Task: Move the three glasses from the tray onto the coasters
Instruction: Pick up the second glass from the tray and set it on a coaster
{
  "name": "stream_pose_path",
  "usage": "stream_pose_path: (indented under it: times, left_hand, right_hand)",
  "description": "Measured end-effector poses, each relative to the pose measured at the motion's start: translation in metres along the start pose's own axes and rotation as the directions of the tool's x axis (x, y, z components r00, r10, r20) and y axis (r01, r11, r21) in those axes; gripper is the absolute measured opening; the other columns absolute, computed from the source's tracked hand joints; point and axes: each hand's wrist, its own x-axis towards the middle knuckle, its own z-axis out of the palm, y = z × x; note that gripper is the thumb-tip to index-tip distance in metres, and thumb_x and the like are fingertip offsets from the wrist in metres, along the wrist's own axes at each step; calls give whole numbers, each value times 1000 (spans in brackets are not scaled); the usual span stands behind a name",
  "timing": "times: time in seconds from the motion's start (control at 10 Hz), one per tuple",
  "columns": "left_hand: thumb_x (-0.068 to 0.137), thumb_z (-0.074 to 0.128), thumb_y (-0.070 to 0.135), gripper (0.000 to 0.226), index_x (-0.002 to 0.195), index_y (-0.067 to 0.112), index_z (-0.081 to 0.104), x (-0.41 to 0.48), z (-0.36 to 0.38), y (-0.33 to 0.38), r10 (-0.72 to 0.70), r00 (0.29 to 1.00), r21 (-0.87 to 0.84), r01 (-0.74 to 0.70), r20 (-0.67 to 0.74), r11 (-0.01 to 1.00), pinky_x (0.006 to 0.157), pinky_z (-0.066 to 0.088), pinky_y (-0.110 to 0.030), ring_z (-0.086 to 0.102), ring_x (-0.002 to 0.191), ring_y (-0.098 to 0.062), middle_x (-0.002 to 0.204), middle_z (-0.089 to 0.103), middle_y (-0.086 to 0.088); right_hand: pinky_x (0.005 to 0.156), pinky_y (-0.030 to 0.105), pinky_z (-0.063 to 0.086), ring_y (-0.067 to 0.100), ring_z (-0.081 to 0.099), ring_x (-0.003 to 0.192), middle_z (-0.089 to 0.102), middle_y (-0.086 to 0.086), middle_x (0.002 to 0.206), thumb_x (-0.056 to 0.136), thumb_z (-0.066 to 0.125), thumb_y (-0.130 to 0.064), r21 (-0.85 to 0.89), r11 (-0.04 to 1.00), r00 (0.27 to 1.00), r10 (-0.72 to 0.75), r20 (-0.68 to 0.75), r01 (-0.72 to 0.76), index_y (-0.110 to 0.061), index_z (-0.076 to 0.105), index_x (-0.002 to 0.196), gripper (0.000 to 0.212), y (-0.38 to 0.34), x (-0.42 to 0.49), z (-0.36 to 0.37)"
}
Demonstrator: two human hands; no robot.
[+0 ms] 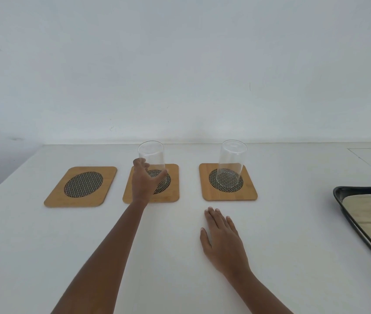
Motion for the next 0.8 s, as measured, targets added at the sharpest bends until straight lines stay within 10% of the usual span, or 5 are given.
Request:
stream_pose_path:
  times: [0.8]
  left_hand:
    - [67, 81, 25, 90, 134, 2, 26, -2, -6, -9, -89, 991, 50, 85, 101, 995, 83, 38, -29, 48, 114, -30, 112, 47, -15]
  right_hand:
    - [119, 28, 4, 10, 13, 144, 21, 0, 156, 96, 32, -29, -3, 1000, 1000, 3, 1, -3, -15, 19, 144, 52, 0, 0, -1]
